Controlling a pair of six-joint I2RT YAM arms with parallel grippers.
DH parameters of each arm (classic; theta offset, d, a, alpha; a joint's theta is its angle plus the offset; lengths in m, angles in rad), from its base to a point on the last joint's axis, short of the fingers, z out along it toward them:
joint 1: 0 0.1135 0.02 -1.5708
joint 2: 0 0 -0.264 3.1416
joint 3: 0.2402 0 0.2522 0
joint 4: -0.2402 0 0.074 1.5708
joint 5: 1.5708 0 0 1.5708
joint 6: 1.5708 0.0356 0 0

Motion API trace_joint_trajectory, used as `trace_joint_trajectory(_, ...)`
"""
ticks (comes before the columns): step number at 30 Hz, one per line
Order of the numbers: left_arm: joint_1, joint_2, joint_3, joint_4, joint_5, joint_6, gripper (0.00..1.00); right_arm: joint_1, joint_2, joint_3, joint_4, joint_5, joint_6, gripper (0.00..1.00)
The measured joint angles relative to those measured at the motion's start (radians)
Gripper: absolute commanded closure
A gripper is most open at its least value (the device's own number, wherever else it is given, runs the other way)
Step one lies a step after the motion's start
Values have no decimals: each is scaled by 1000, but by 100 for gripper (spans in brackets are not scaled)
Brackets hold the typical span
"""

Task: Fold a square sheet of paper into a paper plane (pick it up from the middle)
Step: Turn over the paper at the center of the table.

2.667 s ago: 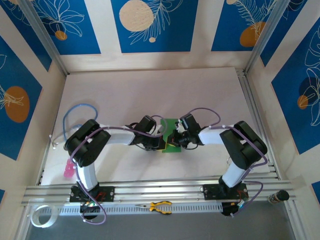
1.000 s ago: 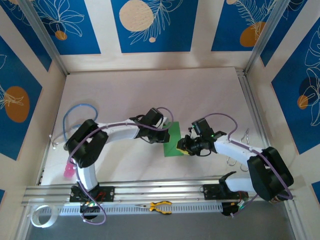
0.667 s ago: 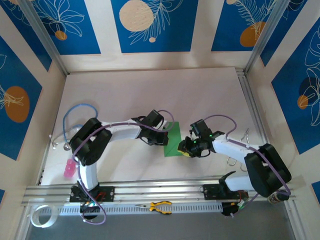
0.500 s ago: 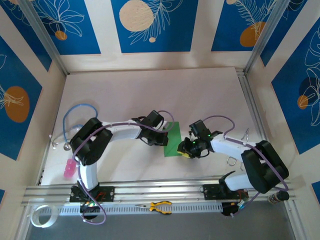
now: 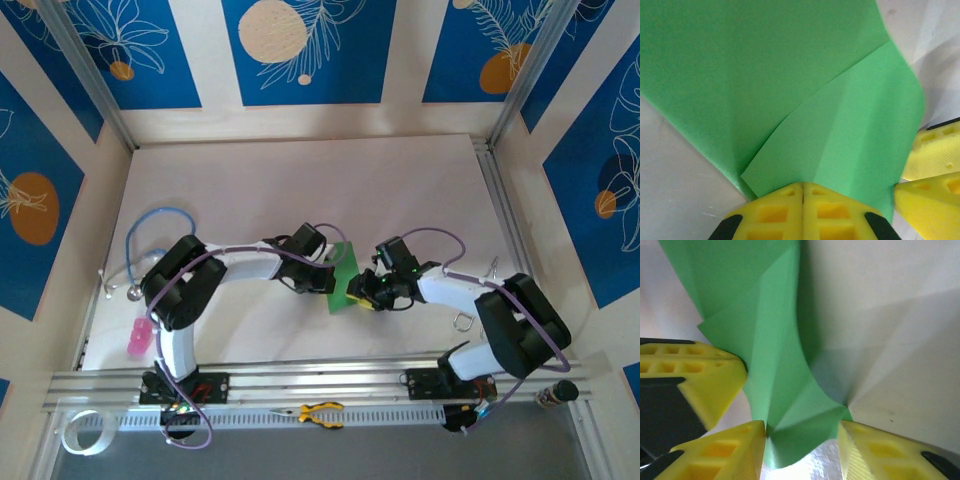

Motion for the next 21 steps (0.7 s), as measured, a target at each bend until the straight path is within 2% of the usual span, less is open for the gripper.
trace_joint_trajectory(21, 0, 0, -8, 19, 7, 0, 100, -114, 153, 93, 123, -156, -129, 56)
